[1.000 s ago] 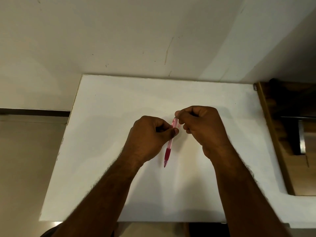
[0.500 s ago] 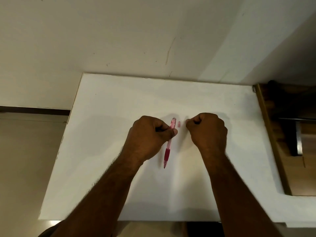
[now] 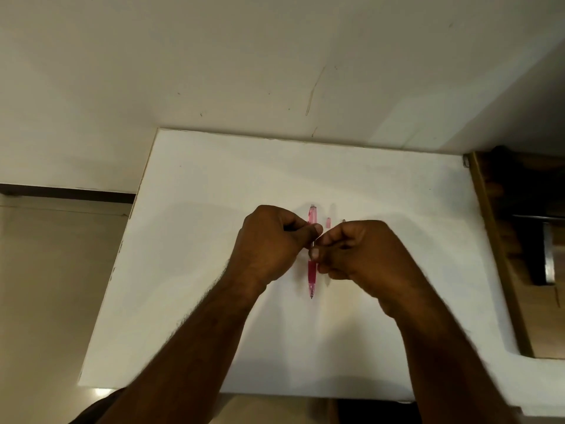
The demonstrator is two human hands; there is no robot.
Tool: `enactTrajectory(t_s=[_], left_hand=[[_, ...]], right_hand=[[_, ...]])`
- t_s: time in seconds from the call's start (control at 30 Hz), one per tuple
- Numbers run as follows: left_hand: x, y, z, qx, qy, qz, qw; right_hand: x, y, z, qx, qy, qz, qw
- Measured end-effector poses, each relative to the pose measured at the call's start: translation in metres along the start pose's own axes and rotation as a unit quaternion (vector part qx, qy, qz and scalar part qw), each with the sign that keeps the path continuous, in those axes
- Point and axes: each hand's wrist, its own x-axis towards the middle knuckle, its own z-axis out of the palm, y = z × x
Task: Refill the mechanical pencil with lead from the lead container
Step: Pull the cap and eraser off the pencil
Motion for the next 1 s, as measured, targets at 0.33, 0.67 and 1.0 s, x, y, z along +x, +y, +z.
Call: enactTrajectory(t_s=[0.33, 0.67, 1.0], left_hand=[[0.002, -0.003, -0.007, 0.154, 0.174, 0.014, 0.973], [0.008, -0.014, -0.007, 0.256, 0.111, -0.053, 0.959], [0.004, -0.003, -0.012, 0.238, 0.098, 0.03, 0.966]], right_hand=[[0.013, -0.006, 0.016, -0.186, 0.082, -0.025, 0.979], [0.019, 0.001, 0.028, -0.317, 0.112, -0.053, 0.94], [0.024, -0.006, 0.009, -0.069, 0.195, -0.103, 0.973]])
